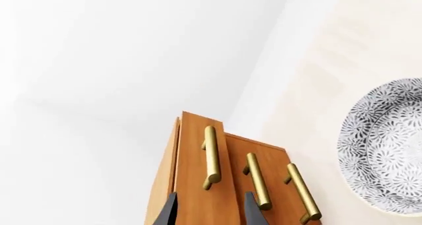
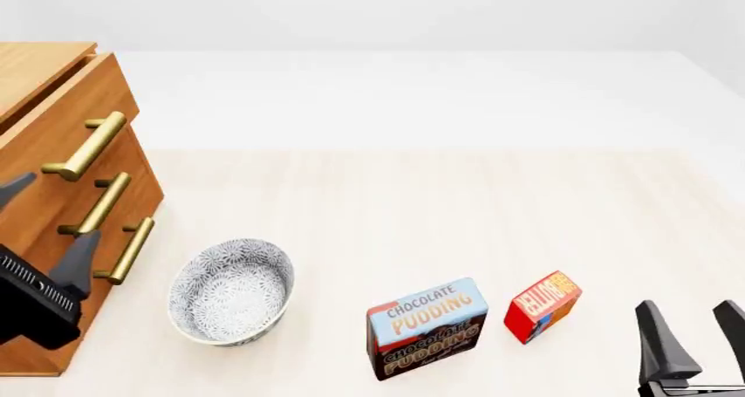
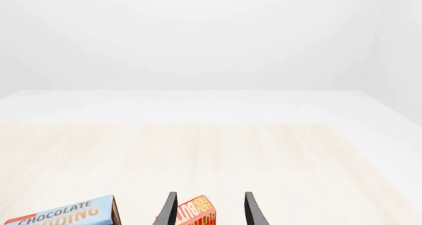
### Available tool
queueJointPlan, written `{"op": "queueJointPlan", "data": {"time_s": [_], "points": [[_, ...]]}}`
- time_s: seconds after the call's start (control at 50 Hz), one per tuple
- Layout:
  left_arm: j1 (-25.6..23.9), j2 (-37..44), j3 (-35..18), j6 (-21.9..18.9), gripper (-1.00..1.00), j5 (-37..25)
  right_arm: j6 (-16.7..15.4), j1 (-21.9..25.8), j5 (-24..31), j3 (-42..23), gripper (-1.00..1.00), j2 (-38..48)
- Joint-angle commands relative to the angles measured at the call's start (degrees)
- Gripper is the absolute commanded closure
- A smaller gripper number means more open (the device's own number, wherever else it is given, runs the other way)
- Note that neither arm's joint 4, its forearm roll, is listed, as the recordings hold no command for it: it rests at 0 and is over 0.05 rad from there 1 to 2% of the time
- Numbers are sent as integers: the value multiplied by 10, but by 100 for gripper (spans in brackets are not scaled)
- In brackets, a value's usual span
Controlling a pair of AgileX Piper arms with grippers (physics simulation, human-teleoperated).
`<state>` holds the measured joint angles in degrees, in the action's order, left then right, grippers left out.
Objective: Put the butter at the back in the top drawer of the cabinet and close it.
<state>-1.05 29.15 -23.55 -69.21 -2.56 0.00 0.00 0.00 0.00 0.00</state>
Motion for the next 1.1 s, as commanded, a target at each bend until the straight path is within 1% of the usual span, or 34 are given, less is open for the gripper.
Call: {"op": "queueJointPlan", "data": {"time_s": [0.02, 0.3, 0.64, 0.88, 1.08, 1.1], "points": [[4, 31, 22, -39, -100, 44, 0, 0, 0, 0, -100, 0], [11, 59, 24, -54, -100, 84, 0, 0, 0, 0, -100, 0], [23, 96, 16, -62, -100, 117, 0, 0, 0, 0, -100, 0], [23, 110, 17, -66, -100, 128, 0, 0, 0, 0, -100, 0], [25, 120, 10, -67, -100, 132, 0, 0, 0, 0, -100, 0], [25, 131, 7, -67, -100, 139, 0, 0, 0, 0, -100, 0]]}}
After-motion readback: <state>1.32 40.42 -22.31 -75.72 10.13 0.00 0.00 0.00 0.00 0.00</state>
